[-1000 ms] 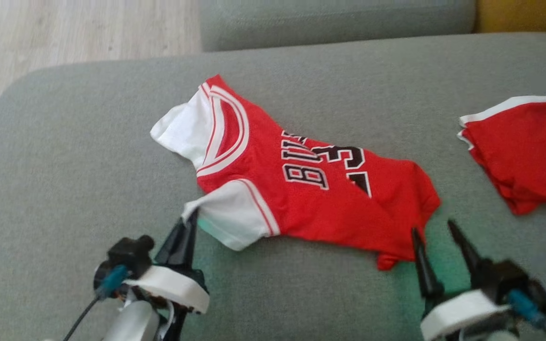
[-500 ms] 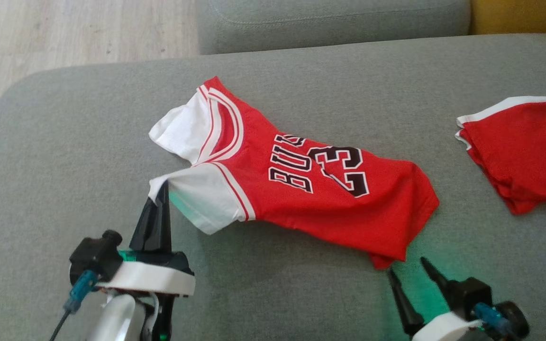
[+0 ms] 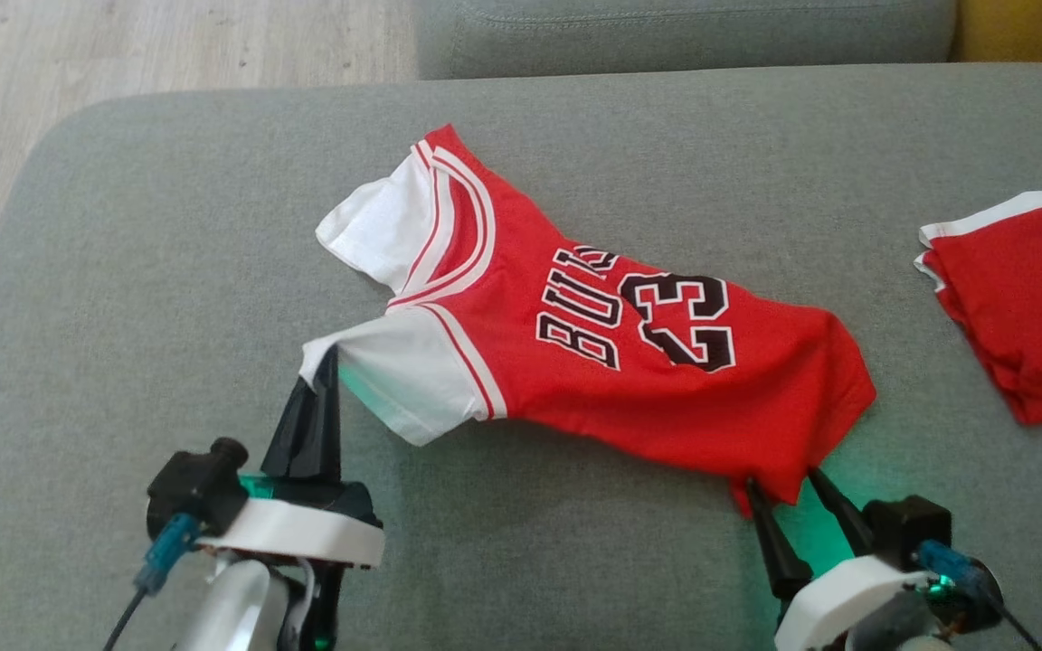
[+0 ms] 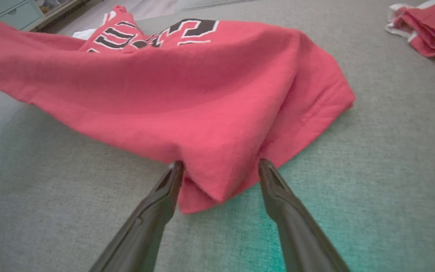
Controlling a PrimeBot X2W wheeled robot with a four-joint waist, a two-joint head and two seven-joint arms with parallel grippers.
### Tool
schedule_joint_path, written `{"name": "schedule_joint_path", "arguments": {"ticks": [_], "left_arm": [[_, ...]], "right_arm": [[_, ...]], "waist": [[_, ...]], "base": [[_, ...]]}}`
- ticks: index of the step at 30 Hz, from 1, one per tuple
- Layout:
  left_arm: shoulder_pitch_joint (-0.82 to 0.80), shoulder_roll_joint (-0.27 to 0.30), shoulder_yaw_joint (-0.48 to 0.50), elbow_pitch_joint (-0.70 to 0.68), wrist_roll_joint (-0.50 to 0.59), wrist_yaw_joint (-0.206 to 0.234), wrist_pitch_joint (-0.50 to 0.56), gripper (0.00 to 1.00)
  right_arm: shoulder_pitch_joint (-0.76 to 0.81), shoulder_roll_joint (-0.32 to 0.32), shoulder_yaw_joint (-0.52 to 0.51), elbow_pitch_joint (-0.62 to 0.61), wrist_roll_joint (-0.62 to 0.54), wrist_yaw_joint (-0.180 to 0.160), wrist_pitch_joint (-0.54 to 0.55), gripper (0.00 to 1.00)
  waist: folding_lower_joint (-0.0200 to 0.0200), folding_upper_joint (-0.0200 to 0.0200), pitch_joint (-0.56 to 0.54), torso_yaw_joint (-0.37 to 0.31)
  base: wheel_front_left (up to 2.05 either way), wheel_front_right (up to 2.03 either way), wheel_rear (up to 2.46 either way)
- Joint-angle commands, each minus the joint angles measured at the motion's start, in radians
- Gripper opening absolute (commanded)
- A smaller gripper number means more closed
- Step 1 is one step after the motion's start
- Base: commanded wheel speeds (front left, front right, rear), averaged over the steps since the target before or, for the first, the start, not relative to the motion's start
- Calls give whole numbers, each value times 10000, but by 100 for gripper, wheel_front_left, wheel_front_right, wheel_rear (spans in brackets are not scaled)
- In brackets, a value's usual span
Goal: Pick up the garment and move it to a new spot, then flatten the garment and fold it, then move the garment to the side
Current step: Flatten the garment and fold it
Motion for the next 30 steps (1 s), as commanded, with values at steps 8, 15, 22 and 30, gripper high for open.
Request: {"name": "schedule_joint_path", "arguments": {"ticks": [8, 15, 22, 30], "left_arm": [[-595, 88, 259, -246, 70, -55, -115, 0], [-559, 85, 340, -244, 60, -49, -126, 0], [-537, 52, 334, -187, 64, -73, -131, 0], [-616, 42, 257, -189, 93, -96, -133, 0]], "right_arm": [[-636, -38, 80, 276, 374, -9, -354, 93], [-537, -37, 465, 173, -458, -9, -226, 100], [-419, -37, 527, 154, -1012, -9, 163, 100], [-682, -36, 371, 473, -1226, -9, 332, 100]], "waist": [[0, 0, 5, 94], [0, 0, -58, 57], [0, 0, -119, 4], [0, 0, -14, 65]], "base": [[0, 0, 0], [0, 0, 0], [0, 0, 0], [0, 0, 0]]}}
